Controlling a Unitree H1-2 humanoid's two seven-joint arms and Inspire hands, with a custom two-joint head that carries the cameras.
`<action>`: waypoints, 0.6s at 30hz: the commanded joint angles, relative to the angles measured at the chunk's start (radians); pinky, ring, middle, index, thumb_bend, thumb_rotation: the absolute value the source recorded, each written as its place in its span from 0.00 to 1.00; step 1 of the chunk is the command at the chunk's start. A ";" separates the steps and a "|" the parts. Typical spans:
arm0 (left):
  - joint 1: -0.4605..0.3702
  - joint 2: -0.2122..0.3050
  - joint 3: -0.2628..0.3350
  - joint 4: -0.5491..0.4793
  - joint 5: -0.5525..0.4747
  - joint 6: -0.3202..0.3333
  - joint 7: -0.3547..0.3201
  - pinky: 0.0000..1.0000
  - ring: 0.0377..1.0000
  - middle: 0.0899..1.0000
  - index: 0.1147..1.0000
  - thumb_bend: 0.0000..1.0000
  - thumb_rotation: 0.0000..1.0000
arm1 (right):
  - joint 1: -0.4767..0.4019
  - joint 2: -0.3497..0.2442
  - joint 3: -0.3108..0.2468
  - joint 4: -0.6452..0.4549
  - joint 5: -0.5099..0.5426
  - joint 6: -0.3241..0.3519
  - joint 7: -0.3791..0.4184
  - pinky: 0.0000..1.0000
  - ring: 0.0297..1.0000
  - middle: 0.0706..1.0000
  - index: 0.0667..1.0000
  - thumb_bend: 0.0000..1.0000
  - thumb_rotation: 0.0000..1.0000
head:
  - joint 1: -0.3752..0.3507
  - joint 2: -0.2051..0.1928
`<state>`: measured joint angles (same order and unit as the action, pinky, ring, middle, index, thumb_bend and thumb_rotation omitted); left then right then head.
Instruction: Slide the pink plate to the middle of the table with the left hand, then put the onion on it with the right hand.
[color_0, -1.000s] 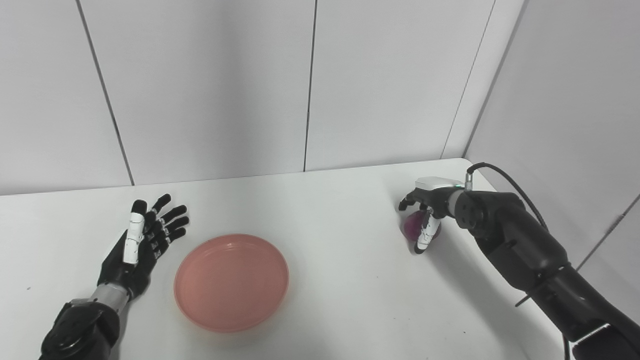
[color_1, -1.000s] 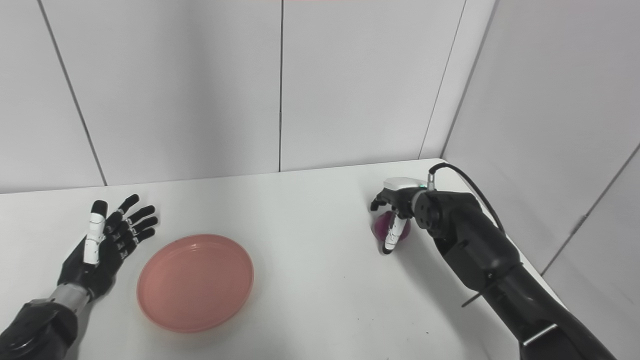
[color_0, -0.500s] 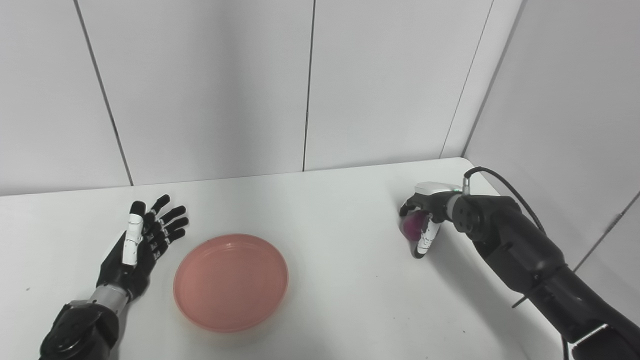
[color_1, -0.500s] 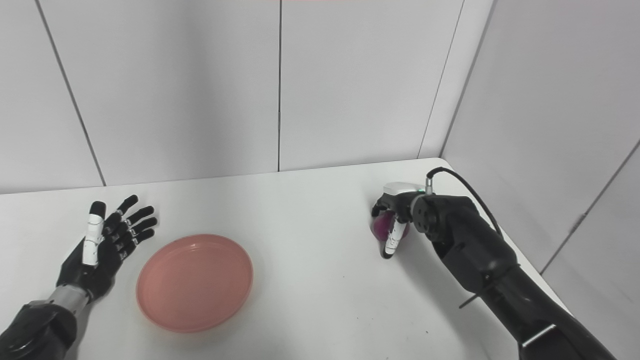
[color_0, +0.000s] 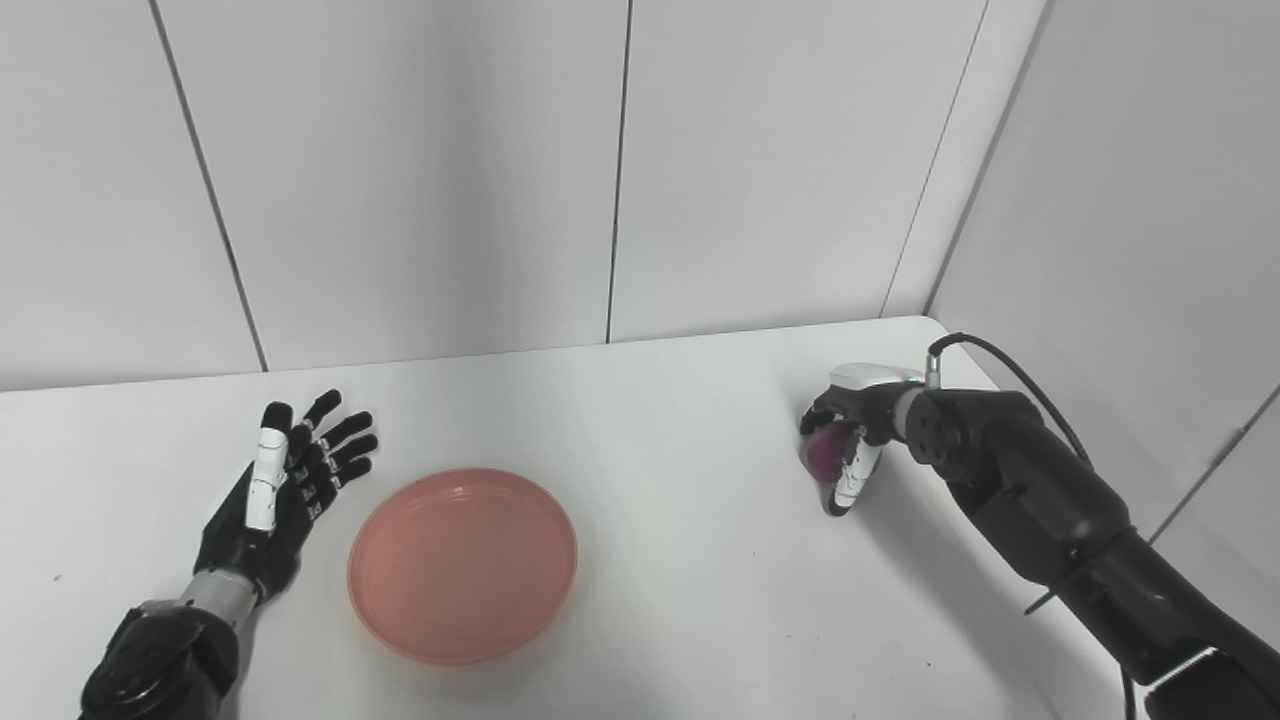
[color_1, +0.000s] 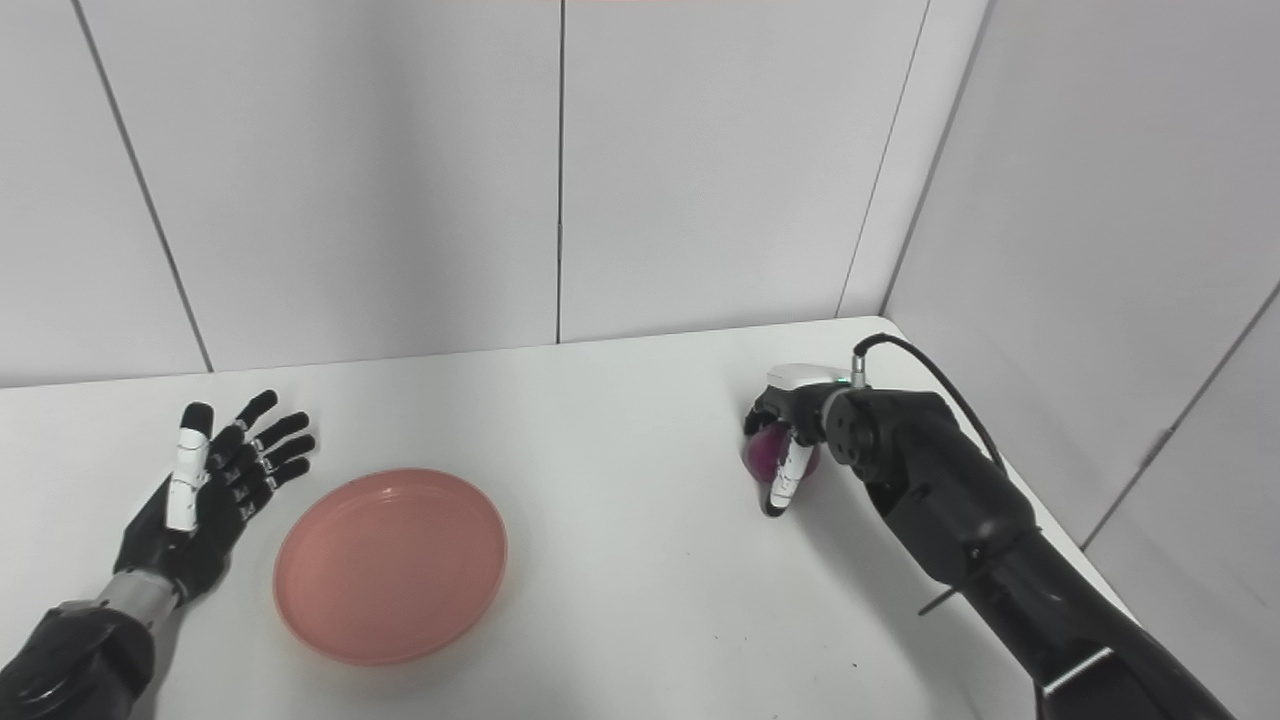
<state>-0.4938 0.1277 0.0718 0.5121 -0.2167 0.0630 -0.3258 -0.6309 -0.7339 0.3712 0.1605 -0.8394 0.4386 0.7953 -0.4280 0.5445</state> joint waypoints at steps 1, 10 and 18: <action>0.011 0.008 -0.006 0.004 -0.001 0.049 0.003 0.87 0.86 0.86 0.93 0.86 1.00 | -0.040 -0.023 -0.004 -0.009 -0.003 -0.010 -0.002 0.68 0.79 0.82 0.78 1.00 0.13 | 0.000 0.001; 0.011 0.005 -0.008 0.006 0.001 0.051 0.005 0.88 0.86 0.86 0.93 0.86 1.00 | -0.051 -0.035 0.016 0.008 0.001 -0.034 0.015 0.63 0.66 0.70 0.74 0.97 0.14 | 0.000 0.002; 0.012 0.007 -0.008 0.009 0.003 0.047 0.007 0.87 0.86 0.86 0.93 0.86 1.00 | -0.052 -0.033 0.020 0.040 -0.002 -0.048 0.002 0.46 0.52 0.58 0.66 0.91 0.12 | 0.001 0.003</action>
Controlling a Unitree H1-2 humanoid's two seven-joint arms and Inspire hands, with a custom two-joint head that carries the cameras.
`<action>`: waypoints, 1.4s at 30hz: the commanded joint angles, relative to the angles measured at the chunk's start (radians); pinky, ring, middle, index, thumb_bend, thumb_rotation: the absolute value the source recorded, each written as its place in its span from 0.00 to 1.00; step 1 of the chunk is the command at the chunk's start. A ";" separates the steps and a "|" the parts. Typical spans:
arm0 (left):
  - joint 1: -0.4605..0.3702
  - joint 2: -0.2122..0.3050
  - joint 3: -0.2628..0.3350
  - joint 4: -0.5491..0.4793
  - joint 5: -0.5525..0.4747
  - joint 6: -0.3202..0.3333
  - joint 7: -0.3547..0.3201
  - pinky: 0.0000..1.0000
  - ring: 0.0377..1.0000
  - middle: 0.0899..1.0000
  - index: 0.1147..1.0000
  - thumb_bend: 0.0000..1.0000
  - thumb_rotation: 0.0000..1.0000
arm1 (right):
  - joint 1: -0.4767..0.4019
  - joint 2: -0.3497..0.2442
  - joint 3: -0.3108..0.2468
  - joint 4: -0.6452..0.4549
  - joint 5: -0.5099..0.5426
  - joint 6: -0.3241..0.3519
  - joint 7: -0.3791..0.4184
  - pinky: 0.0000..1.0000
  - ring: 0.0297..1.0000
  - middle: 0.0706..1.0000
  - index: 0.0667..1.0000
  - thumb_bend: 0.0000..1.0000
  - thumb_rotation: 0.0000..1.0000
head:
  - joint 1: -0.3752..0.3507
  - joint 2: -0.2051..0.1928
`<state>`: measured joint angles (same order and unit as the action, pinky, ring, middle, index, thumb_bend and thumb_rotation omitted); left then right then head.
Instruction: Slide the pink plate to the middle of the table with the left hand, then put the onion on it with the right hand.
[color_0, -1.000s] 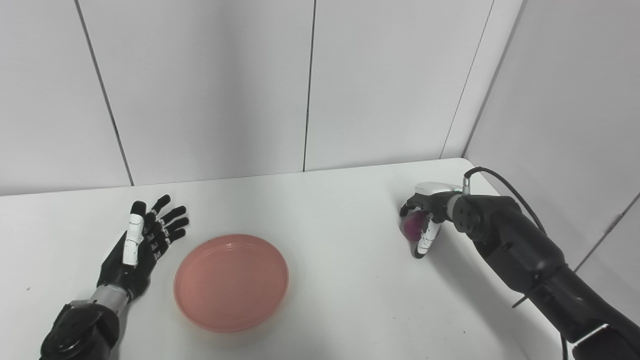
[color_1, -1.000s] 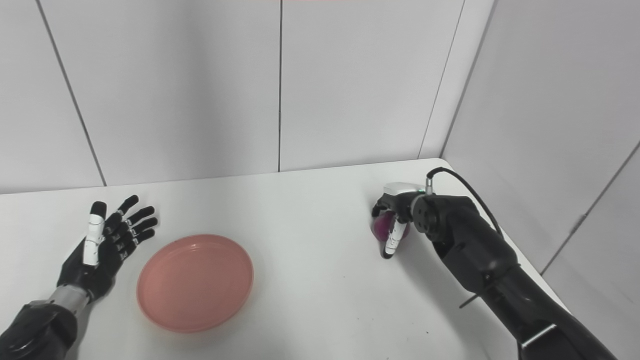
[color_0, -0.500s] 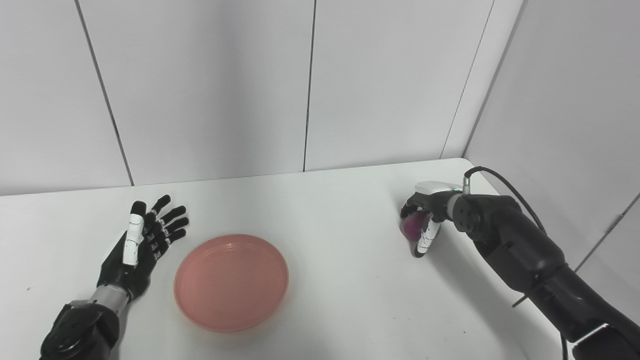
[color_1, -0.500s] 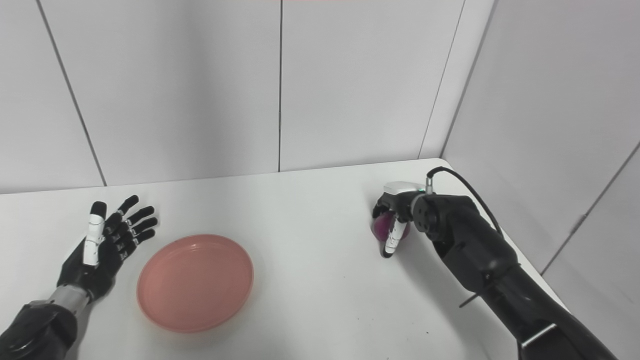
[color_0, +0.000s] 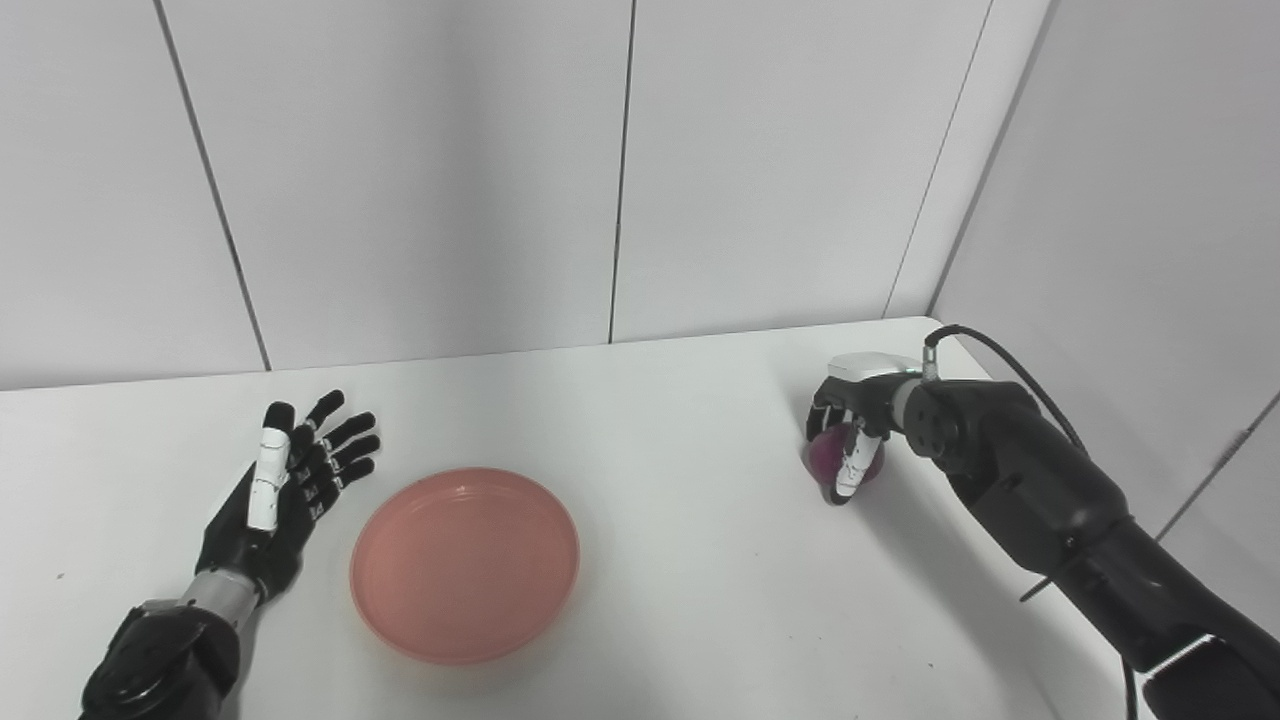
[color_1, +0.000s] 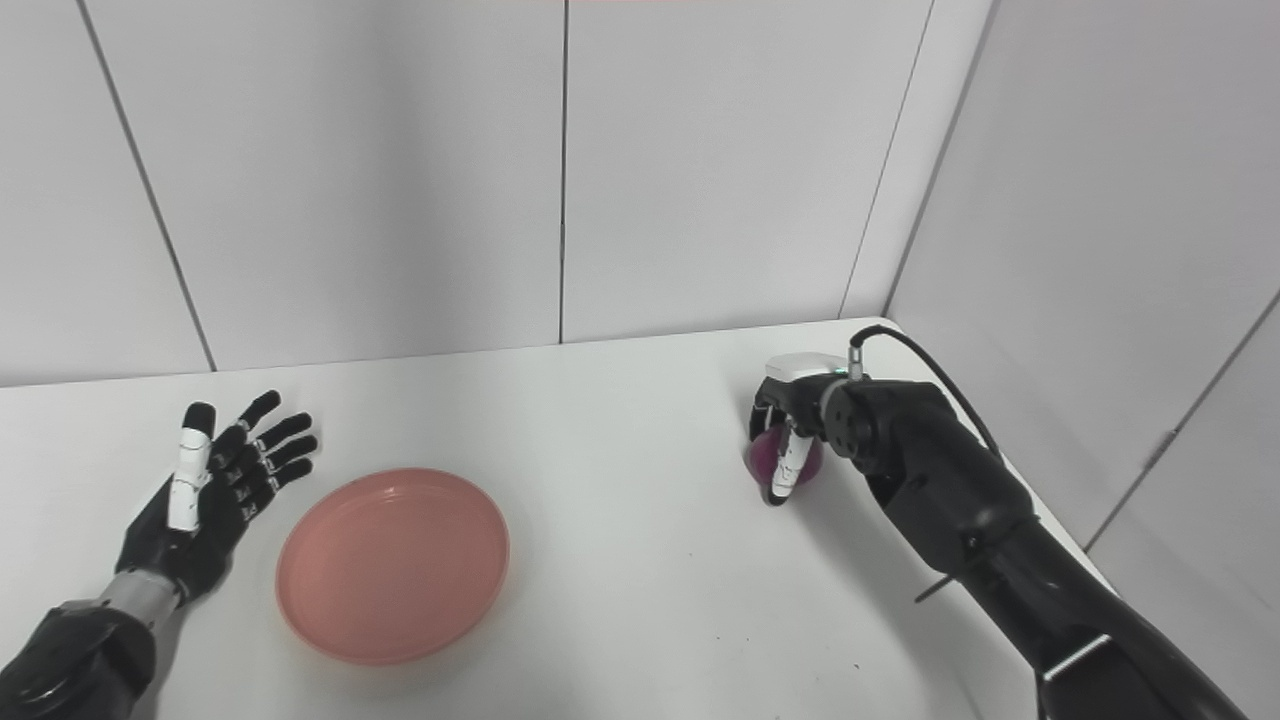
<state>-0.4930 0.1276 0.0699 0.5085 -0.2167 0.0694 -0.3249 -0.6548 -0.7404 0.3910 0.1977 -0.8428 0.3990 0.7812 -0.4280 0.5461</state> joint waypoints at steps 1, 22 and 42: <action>0.012 0.007 -0.006 0.010 0.001 0.043 0.006 0.88 0.86 0.86 0.93 0.86 1.00 | -0.029 -0.025 0.000 0.005 0.002 -0.002 0.021 0.43 0.49 0.56 0.65 0.90 0.11 | 0.000 0.004; 0.012 0.005 -0.004 0.004 -0.003 0.049 0.004 0.89 0.87 0.87 0.94 0.86 1.00 | -0.047 -0.031 -0.003 0.010 0.013 0.016 0.057 0.32 0.40 0.50 0.57 0.87 0.11 | -0.002 0.007; 0.006 -0.001 -0.006 0.027 -0.001 0.036 0.005 0.89 0.86 0.87 0.93 0.86 1.00 | -0.130 -0.037 0.001 -0.183 -0.021 -0.036 0.115 0.32 0.38 0.43 0.48 0.53 0.03 | 0.003 0.006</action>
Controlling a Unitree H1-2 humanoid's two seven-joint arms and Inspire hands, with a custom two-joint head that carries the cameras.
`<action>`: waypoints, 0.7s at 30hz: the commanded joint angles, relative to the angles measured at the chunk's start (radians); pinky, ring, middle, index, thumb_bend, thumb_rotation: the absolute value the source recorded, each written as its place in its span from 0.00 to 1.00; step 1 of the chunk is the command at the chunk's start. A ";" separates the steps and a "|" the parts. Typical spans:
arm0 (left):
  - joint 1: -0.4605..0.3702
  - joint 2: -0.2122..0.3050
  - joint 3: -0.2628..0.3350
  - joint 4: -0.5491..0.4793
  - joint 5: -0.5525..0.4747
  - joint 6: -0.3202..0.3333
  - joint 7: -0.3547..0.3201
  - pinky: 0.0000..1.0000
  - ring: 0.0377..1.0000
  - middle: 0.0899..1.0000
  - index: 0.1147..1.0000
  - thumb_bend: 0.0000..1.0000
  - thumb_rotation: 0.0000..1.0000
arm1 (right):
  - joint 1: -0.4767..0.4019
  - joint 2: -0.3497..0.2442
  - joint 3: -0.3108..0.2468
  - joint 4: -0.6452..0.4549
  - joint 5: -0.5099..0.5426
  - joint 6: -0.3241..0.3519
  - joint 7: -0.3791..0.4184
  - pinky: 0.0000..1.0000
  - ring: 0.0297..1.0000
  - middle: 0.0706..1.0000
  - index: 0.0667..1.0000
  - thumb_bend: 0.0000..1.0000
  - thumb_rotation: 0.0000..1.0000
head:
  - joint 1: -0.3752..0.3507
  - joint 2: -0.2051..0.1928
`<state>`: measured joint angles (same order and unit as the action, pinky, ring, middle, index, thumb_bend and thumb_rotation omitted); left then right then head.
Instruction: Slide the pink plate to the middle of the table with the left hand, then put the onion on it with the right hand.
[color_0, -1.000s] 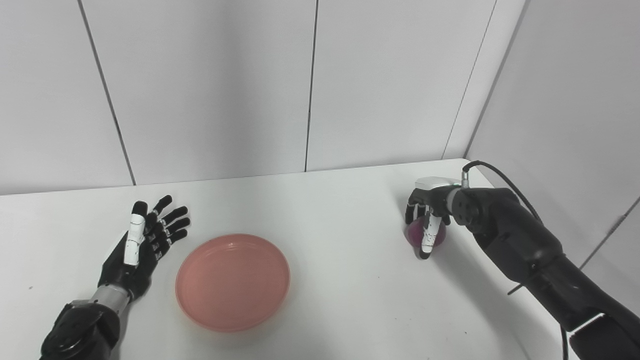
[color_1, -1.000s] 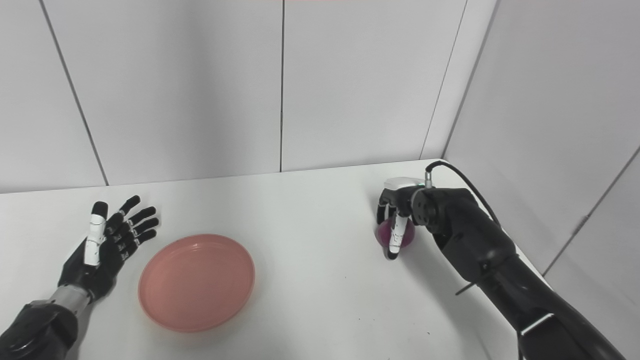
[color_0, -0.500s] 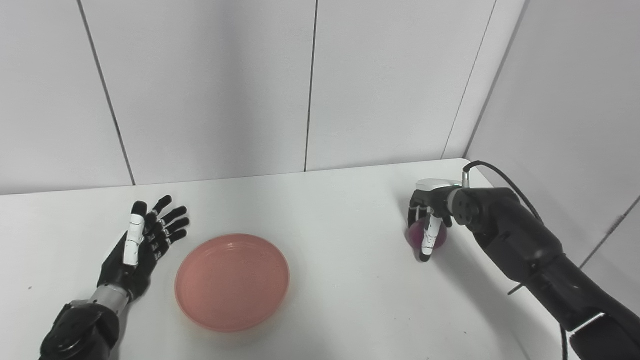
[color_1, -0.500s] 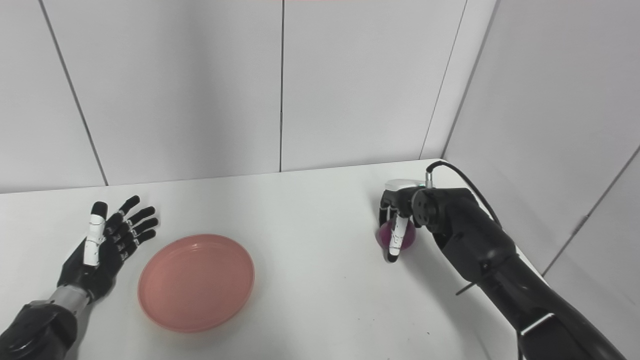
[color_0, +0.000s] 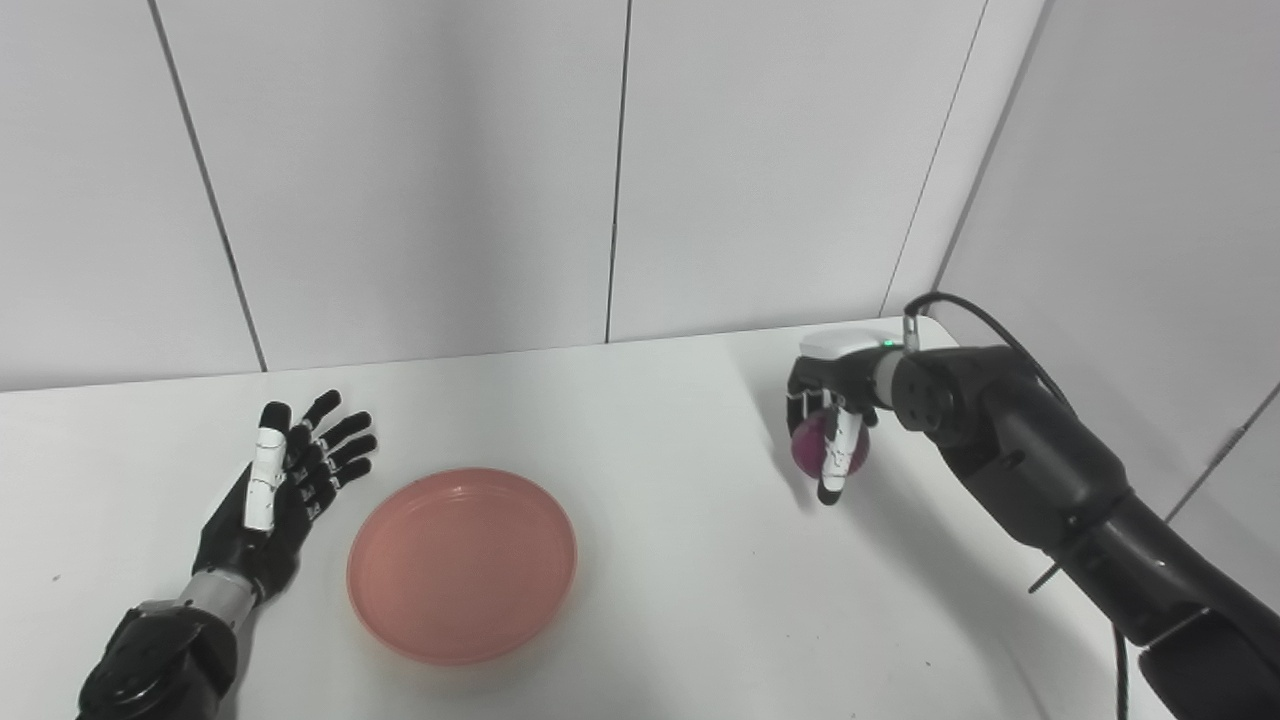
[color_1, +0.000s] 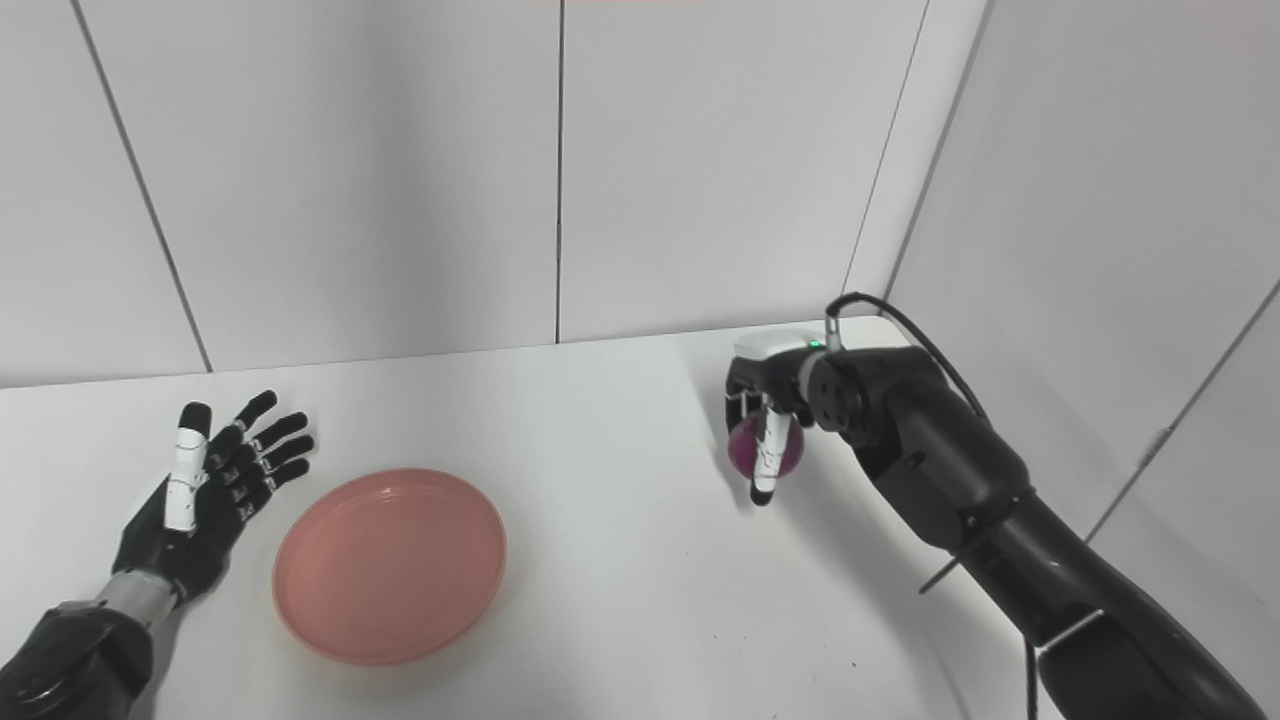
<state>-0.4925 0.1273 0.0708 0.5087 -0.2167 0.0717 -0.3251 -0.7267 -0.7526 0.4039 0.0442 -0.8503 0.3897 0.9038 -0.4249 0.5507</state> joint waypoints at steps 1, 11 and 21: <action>0.005 -0.001 -0.006 0.028 -0.001 0.033 0.006 0.89 0.86 0.86 0.93 0.86 1.00 | -0.061 -0.023 -0.013 -0.039 -0.013 -0.029 -0.007 0.35 0.41 0.44 0.47 0.53 0.01 | 0.001 0.001; 0.006 -0.006 -0.008 0.026 0.004 0.028 0.013 0.88 0.85 0.85 0.92 0.85 1.00 | -0.103 -0.009 0.013 -0.088 -0.032 -0.074 0.015 0.45 0.50 0.48 0.43 0.53 0.00 | 0.011 -0.001; 0.009 -0.026 -0.015 0.016 0.006 0.037 0.018 0.89 0.86 0.86 0.94 0.87 1.00 | -0.128 0.047 0.009 -0.155 -0.027 -0.122 0.004 0.40 0.46 0.45 0.45 0.53 0.01 | 0.082 -0.005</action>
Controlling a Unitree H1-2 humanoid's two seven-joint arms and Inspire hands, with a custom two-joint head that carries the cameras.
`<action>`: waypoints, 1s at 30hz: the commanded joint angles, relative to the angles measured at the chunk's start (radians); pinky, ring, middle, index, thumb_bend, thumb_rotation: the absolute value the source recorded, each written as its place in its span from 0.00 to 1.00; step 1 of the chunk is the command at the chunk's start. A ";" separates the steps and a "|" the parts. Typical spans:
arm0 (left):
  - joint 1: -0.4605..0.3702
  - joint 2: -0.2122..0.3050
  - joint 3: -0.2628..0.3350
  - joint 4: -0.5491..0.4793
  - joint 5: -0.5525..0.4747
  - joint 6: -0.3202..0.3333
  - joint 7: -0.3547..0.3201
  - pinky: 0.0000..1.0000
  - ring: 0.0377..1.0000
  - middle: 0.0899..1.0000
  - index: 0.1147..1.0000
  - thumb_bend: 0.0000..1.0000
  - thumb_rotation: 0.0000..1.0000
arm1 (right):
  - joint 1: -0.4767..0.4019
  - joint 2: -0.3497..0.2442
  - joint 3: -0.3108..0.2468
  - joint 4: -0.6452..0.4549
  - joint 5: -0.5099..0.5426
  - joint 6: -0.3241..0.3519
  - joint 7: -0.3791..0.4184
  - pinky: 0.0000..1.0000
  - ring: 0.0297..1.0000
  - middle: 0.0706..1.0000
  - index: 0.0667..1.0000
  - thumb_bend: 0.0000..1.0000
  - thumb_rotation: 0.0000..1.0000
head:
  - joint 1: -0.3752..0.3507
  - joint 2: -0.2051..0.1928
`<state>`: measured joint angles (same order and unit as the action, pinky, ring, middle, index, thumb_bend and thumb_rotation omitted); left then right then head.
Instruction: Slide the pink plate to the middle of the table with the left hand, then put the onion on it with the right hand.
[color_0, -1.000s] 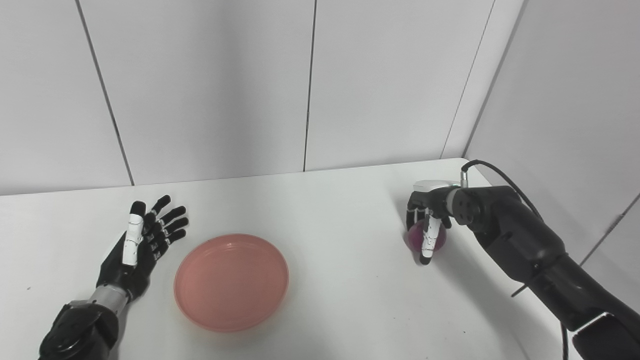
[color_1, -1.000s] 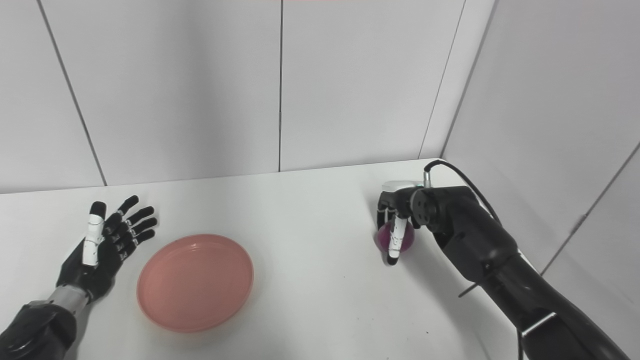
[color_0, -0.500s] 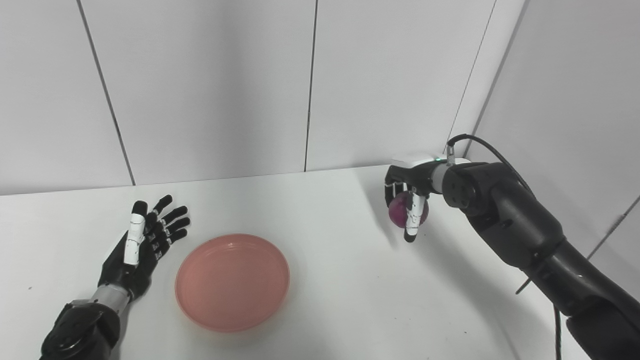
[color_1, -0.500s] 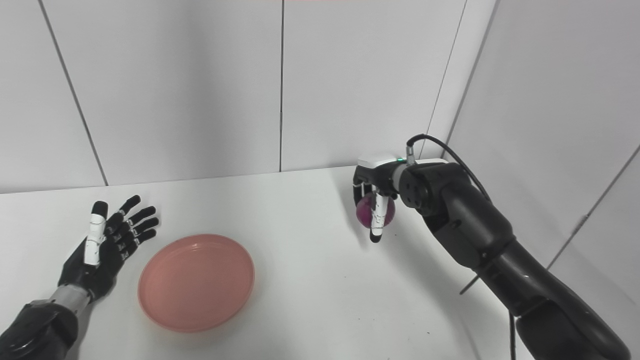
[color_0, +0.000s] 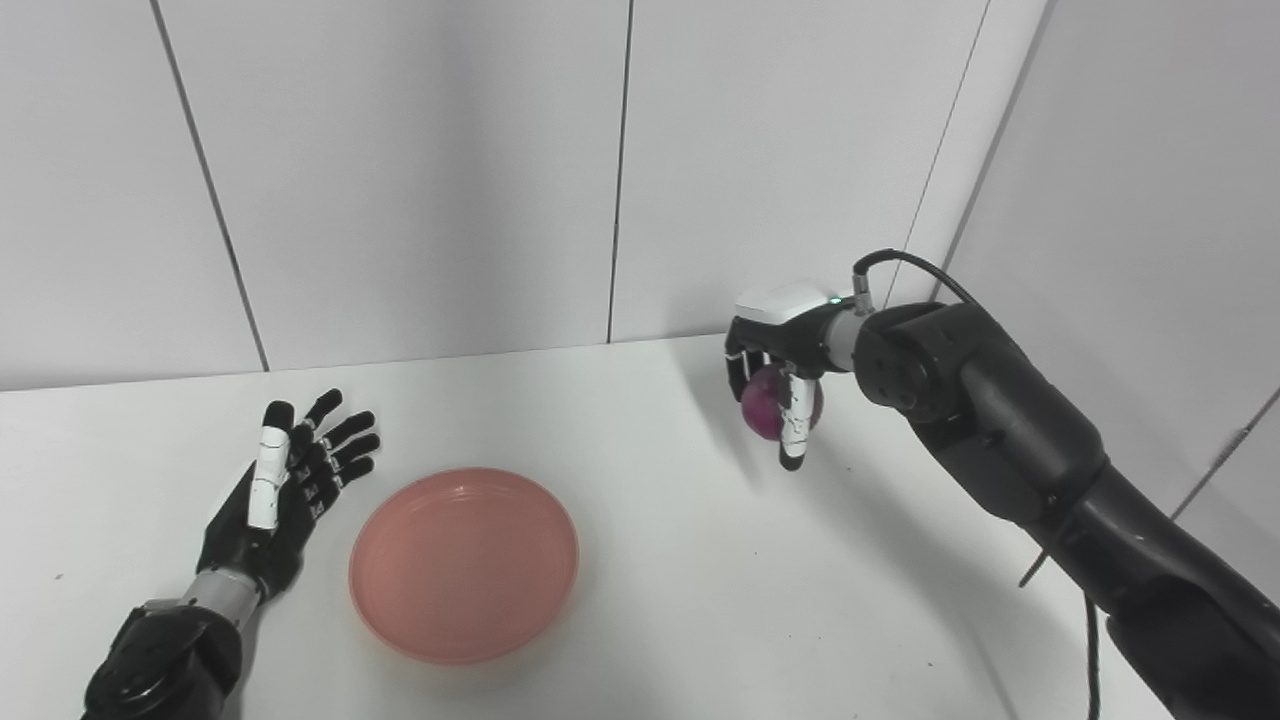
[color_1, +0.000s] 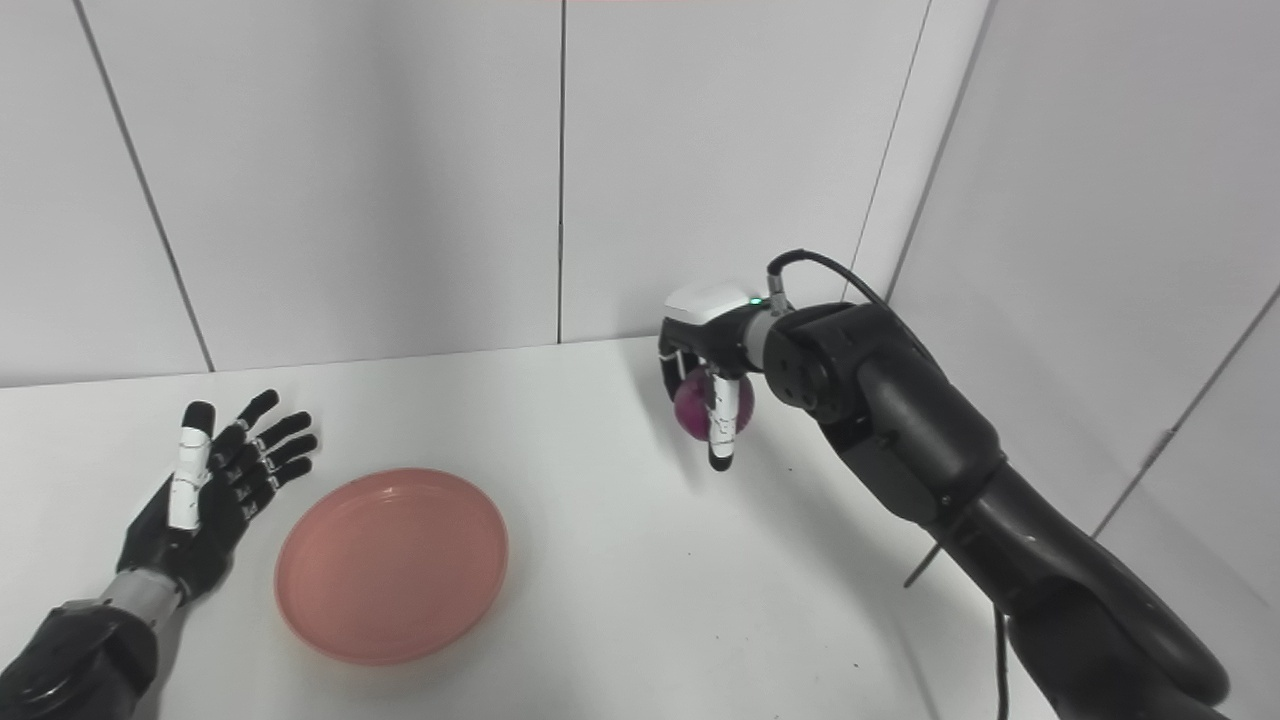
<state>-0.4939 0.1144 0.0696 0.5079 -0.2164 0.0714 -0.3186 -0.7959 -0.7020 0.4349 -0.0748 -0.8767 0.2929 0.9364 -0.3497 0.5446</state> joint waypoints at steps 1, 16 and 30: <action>0.012 -0.017 -0.017 0.014 0.010 0.037 0.016 0.88 0.86 0.86 0.94 0.87 1.00 | -0.059 0.005 -0.024 -0.044 -0.001 -0.029 -0.029 0.40 0.46 0.45 0.45 0.53 0.01 | 0.025 0.000; 0.025 -0.059 -0.054 -0.004 0.034 0.041 0.076 0.84 0.83 0.83 0.91 0.86 1.00 | -0.121 0.153 0.002 -0.054 -0.012 -0.061 -0.025 0.40 0.45 0.44 0.47 0.53 0.01 | 0.179 -0.019; 0.035 -0.122 -0.077 -0.002 0.064 0.017 0.122 0.82 0.83 0.82 0.90 0.86 0.99 | -0.129 0.270 0.035 -0.011 0.019 -0.115 -0.055 0.40 0.45 0.43 0.48 0.53 0.01 | 0.376 -0.034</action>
<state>-0.4837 0.0027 0.0048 0.4826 -0.1680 0.0533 -0.2092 -0.8643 -0.4372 0.4772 -0.0775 -0.8564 0.2149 0.9208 0.0046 0.5108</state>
